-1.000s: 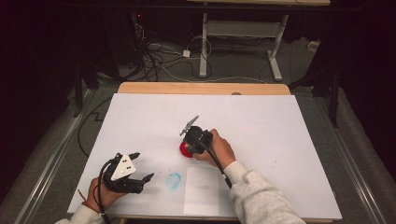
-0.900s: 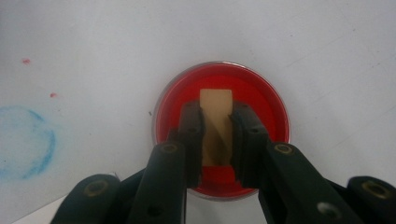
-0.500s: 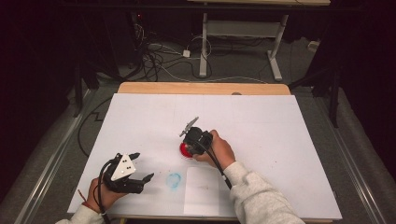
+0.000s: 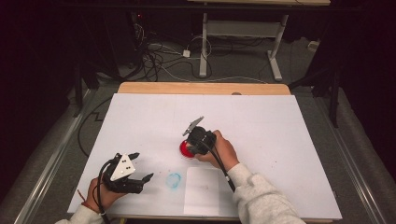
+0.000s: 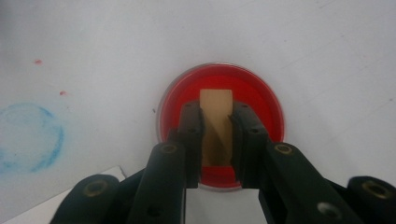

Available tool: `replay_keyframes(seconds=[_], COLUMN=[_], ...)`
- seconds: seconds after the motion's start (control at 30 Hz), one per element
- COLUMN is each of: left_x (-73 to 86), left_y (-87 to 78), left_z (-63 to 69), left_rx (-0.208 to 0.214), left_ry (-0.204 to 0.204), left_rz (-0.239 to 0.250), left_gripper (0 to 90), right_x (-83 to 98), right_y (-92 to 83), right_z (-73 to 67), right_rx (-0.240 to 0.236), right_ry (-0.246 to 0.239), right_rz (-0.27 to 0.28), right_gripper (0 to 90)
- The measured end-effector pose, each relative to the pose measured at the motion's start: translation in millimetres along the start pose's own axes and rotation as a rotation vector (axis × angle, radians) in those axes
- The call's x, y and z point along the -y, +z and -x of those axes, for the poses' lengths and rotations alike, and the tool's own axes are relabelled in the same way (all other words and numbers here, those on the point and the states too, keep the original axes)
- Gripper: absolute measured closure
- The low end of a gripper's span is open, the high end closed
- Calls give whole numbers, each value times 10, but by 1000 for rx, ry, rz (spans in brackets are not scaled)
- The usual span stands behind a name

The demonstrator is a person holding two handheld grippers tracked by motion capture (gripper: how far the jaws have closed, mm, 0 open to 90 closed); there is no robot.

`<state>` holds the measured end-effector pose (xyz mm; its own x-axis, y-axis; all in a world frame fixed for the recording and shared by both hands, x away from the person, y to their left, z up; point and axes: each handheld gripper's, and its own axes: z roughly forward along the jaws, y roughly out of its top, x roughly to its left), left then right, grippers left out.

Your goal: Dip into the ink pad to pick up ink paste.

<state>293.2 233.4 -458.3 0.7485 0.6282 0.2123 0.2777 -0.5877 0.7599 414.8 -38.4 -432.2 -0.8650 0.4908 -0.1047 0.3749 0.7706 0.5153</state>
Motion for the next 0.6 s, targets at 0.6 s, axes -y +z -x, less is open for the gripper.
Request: replay_keyframes(seconds=[0.6], left_x=[-27], left_y=[24], left_z=[4], left_rx=[5], left_ry=[7], left_rz=[-4], left_gripper=[151], right_x=[234], right_y=[-683], right_z=[97], right_rx=[0], right_ry=[28], right_rz=[179], right_gripper=[763])
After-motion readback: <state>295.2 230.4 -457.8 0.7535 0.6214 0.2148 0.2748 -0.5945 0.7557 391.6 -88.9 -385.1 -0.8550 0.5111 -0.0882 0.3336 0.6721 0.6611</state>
